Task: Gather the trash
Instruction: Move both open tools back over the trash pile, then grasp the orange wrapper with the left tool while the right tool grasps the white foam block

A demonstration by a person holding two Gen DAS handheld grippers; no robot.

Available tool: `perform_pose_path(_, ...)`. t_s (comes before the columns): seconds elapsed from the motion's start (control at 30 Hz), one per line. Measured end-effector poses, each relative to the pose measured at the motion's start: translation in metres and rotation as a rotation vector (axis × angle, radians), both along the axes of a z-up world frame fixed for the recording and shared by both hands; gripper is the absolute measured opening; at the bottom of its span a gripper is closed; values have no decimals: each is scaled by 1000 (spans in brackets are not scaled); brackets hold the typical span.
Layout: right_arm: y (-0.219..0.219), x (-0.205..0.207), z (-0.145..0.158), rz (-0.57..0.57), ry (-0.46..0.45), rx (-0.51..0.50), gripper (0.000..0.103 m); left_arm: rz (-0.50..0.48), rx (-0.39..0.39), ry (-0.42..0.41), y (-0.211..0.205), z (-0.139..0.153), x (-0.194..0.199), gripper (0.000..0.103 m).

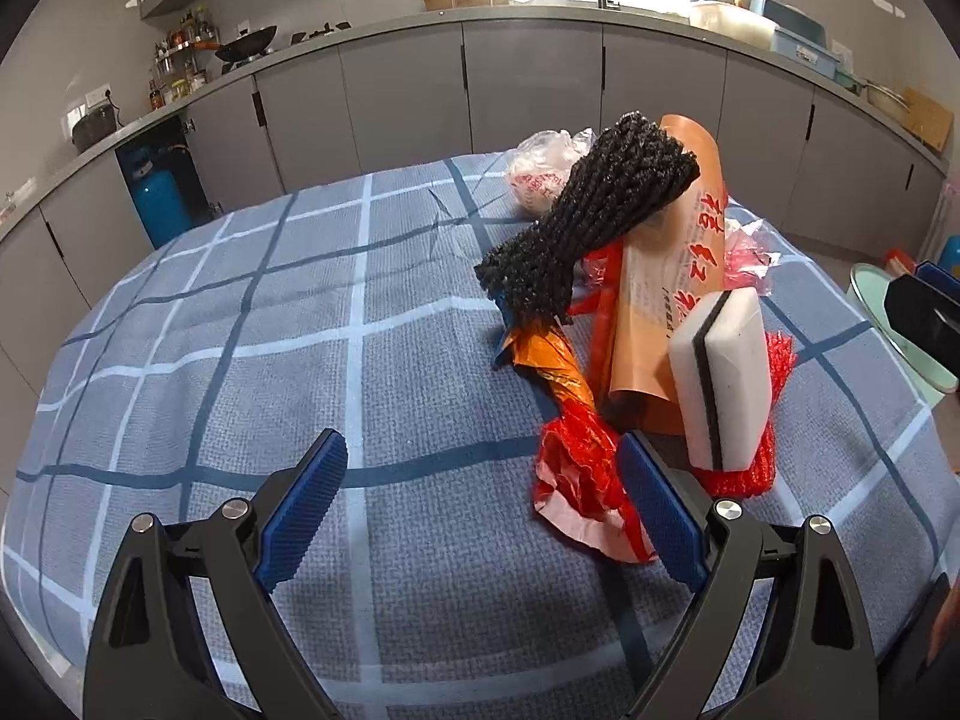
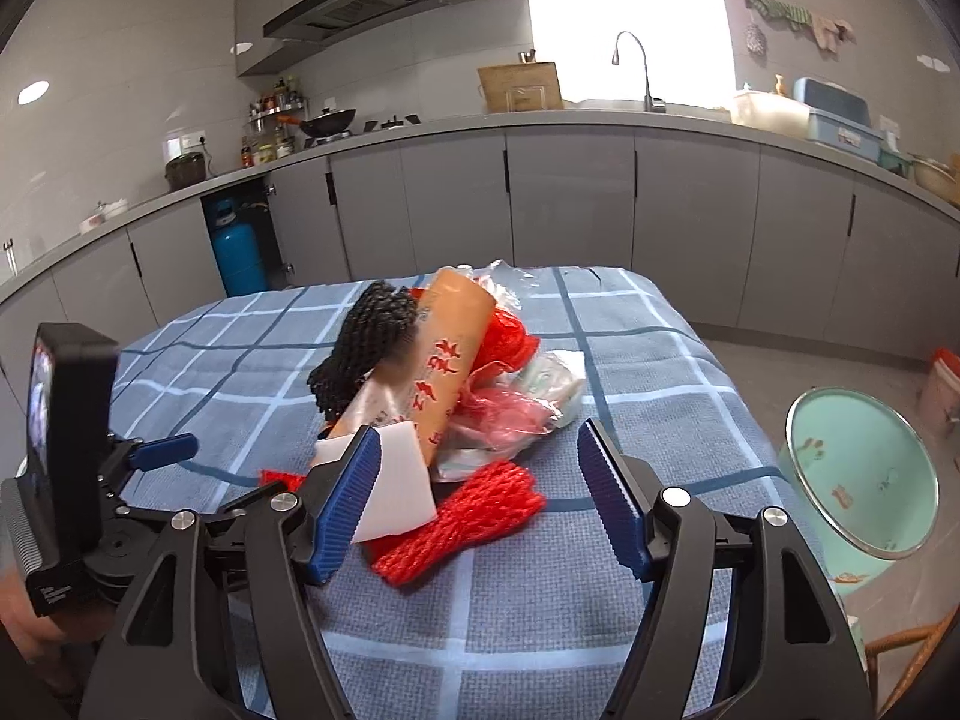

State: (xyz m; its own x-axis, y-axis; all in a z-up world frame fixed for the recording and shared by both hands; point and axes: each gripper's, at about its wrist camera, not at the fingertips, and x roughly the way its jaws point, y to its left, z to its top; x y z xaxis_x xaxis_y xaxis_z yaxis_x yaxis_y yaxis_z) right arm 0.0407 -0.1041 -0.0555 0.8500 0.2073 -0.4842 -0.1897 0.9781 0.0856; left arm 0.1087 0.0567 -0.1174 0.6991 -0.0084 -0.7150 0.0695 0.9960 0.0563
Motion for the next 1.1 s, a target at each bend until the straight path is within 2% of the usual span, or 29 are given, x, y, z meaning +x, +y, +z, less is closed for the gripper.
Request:
perform_pose_path(0.1, 2, -3, 1, -3, -7, -6, 71, -21, -40, 25, -1, -7, 2, 81)
perform_pose_path(0.23, 4, -5, -1, -2, -5, -12, 72, -43, -57, 51, -7, -14, 6, 63)
perform_pose_path(0.3, 8, -4, -2, 5, -3, -19, 72, -74, -105, 76, -6, -18, 10, 47)
perform_pose_path(0.37, 11, -4, -3, 10, 0, -26, 72, -92, -140, 97, -5, -21, 12, 20)
perform_pose_path(0.4, 12, -4, -4, 11, 1, -26, 72, -105, -147, 95, -6, -20, 11, 16)
perform_pose_path(0.53, 13, -1, -7, 19, 13, -22, 72, -117, -143, 63, -3, -9, -2, 12)
perform_pose_path(0.8, 29, 7, -14, 92, 27, -30, 75, -112, -77, -27, 7, 22, -36, 11)
perform_pose_path(1.1, 40, 31, -35, 157, 73, -29, 75, -130, -5, -64, 9, 31, -59, 10)
